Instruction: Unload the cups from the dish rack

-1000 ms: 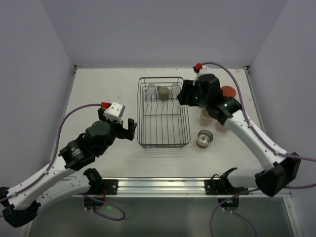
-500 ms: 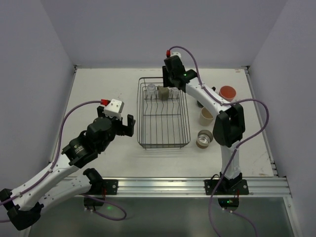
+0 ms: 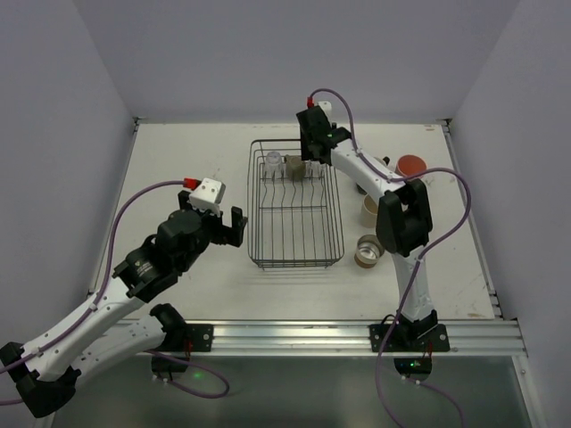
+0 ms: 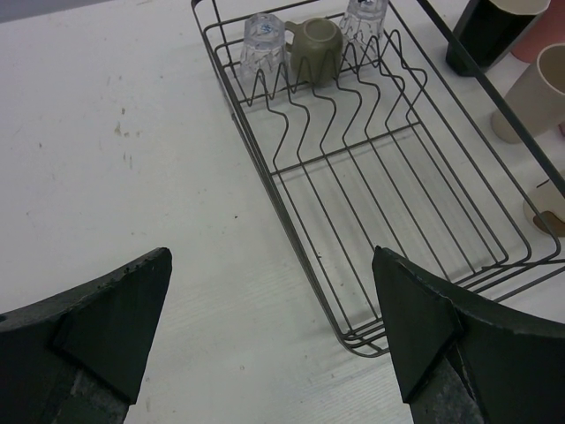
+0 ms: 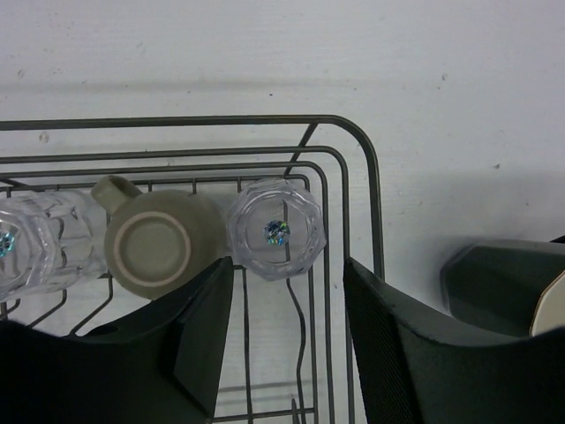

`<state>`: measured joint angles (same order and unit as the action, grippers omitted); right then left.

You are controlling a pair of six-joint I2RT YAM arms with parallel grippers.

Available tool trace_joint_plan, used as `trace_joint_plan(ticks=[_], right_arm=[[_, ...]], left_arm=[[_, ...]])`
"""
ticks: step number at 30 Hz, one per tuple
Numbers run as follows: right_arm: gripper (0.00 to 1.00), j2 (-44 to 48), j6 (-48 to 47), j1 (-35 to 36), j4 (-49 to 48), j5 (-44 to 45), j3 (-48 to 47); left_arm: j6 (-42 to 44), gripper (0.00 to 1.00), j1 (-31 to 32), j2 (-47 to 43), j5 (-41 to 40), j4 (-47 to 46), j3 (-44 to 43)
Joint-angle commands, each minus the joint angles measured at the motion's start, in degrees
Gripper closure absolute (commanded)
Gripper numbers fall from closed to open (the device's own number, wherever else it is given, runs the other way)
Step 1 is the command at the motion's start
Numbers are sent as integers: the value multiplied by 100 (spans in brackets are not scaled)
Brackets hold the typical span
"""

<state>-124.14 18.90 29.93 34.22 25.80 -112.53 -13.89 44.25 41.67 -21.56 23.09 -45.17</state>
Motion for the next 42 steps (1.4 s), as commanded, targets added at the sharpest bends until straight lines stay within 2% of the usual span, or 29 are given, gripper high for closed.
trace_joint_plan(ticks=[1,7,11,19,22,27,30,39,42], right_arm=[[44,-119,193,-66,-161,171,-111],[41,-295,229,-146,-336,-66,-85],[34,-383,220,-137,-442,-233,-94],[34,-576,185,-172,-530,-383,-225],[38,-699,185,-207,-530,-365,-304],[58,-709,158,-225,-652,-182,-279],[69,-305,115,-199,-1116,-146,133],[72,1223,-272,56,-2638,-330,1434],[72,1584,-264,127,-2806,-488,1672]], left_arm=[[44,0,-48,-36,126,-296,8],[44,0,-57,-80,161,-297,17],[35,0,-83,-63,205,-323,25],[35,0,-127,-27,258,-323,25],[44,0,-136,-19,249,-323,34],[36,0,-180,51,249,-332,26],[44,0,-197,122,284,-349,17],[18,0,-268,377,583,-472,-141],[-122,0,-276,412,767,-516,-334]])
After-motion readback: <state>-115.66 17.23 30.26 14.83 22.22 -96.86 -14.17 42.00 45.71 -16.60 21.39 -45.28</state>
